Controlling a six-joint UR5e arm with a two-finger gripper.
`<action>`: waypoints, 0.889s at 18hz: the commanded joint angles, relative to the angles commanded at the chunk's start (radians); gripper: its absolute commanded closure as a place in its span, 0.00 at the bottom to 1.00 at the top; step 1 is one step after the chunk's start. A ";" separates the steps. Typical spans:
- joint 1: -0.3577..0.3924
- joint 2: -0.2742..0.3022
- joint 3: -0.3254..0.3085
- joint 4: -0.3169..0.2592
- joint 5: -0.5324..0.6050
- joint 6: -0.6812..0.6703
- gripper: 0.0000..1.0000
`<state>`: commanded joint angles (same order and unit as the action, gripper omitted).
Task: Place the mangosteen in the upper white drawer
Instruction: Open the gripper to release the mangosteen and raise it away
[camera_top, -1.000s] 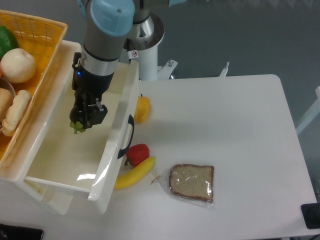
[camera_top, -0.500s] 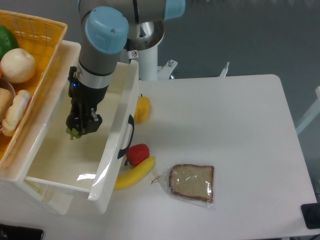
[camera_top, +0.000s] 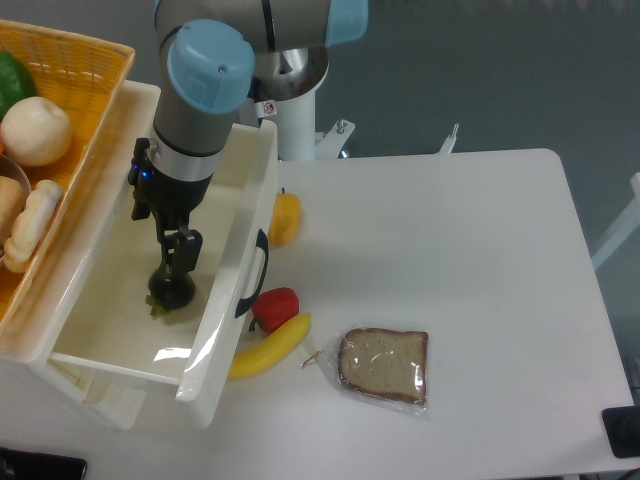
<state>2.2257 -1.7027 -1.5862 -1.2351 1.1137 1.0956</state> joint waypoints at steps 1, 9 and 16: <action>0.014 0.002 0.012 0.026 -0.003 -0.037 0.00; 0.201 -0.006 0.080 0.045 -0.124 -0.244 0.00; 0.388 -0.055 0.049 0.057 -0.112 -0.165 0.00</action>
<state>2.6136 -1.7578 -1.5370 -1.1781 1.0016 0.9309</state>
